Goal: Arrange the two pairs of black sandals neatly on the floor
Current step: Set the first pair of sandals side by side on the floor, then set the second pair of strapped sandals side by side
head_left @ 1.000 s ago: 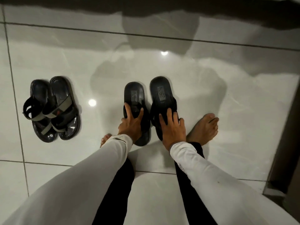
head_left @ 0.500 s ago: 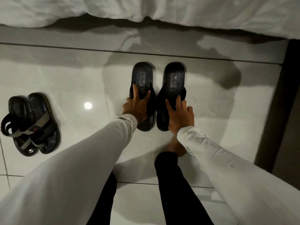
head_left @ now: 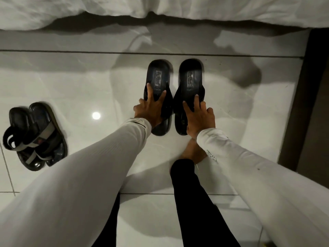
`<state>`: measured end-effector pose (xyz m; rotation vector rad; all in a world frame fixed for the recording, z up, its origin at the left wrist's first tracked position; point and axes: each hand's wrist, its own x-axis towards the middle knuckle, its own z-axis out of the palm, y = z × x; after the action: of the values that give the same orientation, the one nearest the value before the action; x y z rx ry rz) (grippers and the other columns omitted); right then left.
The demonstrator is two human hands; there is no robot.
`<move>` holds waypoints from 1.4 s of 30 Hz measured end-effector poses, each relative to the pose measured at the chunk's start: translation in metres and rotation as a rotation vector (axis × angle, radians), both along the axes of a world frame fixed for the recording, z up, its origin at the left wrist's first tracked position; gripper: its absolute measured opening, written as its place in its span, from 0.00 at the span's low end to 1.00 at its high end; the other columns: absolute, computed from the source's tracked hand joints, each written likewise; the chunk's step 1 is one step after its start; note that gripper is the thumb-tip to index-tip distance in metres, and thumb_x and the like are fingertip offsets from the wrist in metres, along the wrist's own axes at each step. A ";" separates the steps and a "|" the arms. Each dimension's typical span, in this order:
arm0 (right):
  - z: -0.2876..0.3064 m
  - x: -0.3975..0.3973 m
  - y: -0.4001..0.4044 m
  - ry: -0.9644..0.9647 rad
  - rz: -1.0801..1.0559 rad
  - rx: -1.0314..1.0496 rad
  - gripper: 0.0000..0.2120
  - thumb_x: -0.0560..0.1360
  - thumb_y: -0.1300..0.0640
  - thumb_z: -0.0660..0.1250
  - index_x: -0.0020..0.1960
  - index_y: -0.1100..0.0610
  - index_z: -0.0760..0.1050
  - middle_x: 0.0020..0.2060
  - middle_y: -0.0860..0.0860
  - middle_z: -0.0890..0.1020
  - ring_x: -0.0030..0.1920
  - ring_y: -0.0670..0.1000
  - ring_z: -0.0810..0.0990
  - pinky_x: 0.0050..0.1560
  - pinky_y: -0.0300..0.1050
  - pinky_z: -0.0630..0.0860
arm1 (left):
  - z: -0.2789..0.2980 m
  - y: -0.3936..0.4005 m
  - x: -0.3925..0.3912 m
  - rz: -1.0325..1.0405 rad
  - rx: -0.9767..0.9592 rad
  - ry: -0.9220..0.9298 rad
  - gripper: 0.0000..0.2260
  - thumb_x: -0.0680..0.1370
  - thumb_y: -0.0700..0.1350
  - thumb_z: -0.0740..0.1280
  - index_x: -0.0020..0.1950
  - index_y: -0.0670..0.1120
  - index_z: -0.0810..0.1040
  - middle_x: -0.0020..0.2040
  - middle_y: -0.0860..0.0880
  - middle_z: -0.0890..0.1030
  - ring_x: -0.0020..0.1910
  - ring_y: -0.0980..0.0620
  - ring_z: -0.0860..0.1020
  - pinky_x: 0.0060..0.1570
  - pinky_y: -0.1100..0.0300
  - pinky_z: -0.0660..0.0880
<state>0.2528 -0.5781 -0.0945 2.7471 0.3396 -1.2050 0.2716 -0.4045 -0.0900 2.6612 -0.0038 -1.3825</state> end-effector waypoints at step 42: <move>-0.011 -0.141 0.490 0.434 -0.173 0.305 0.55 0.72 0.52 0.74 0.80 0.39 0.34 0.64 0.63 0.73 0.62 0.65 0.78 0.65 0.61 0.75 | -0.016 0.483 -0.213 0.721 0.103 0.073 0.45 0.78 0.55 0.67 0.82 0.54 0.37 0.68 0.35 0.75 0.56 0.33 0.81 0.55 0.39 0.76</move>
<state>0.1119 -0.0883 -0.1056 2.7797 0.3562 -1.9502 0.0591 0.0784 -0.1062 2.2951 0.9486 -1.2288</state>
